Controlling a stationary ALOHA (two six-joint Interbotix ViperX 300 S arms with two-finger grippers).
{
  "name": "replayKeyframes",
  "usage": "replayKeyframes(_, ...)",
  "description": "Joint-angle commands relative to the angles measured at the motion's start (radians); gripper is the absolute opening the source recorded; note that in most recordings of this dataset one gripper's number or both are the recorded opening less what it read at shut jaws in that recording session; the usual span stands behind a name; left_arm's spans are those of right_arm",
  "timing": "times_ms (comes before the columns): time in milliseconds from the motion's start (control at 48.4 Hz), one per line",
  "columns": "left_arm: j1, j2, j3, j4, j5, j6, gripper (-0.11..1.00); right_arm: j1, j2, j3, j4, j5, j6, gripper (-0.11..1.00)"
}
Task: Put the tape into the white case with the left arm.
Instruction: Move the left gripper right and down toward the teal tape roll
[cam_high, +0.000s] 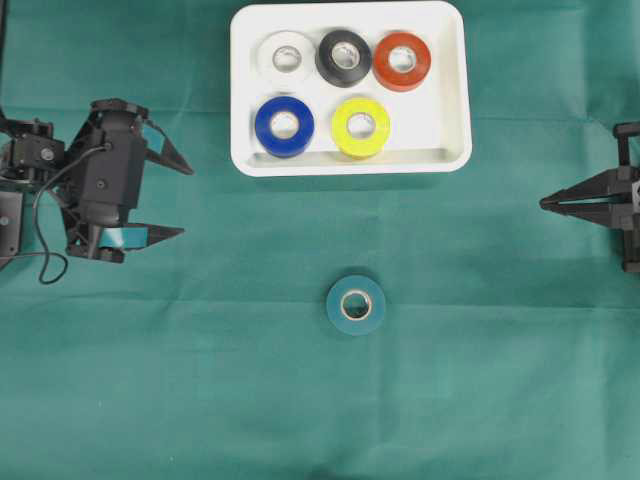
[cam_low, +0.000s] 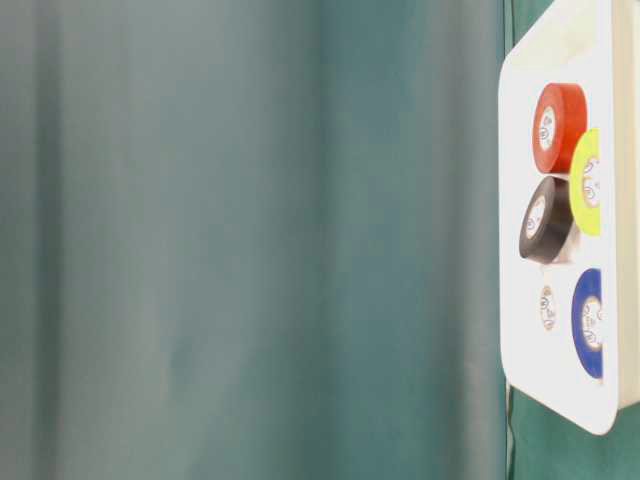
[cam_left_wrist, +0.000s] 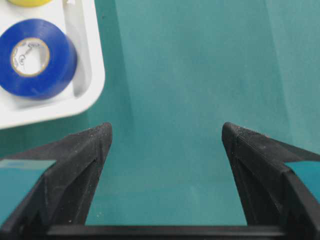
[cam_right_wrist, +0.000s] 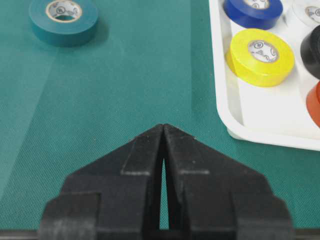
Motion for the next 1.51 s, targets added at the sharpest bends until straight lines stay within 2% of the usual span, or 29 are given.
replayKeyframes(0, -0.003, -0.023, 0.000, -0.002, -0.003, -0.002, 0.90, 0.000, 0.009, -0.014, -0.002, -0.009, 0.002, -0.09)
replayKeyframes(641, -0.005, -0.023, 0.011, -0.003, -0.008, -0.002, 0.90, -0.002, 0.009, -0.014, 0.000, -0.011, 0.002, -0.09)
replayKeyframes(827, -0.037, 0.002, 0.003, -0.003, -0.014, -0.003, 0.90, 0.000, 0.009, -0.014, -0.002, -0.011, 0.002, -0.09)
replayKeyframes(1095, -0.094, 0.097, -0.054, -0.003, -0.057, -0.005, 0.90, 0.000, 0.009, -0.014, -0.002, -0.009, 0.002, -0.09)
replayKeyframes(1488, -0.107, 0.293, -0.210, -0.002, -0.058, -0.005, 0.90, 0.000, 0.009, -0.014, 0.000, -0.011, 0.002, -0.09)
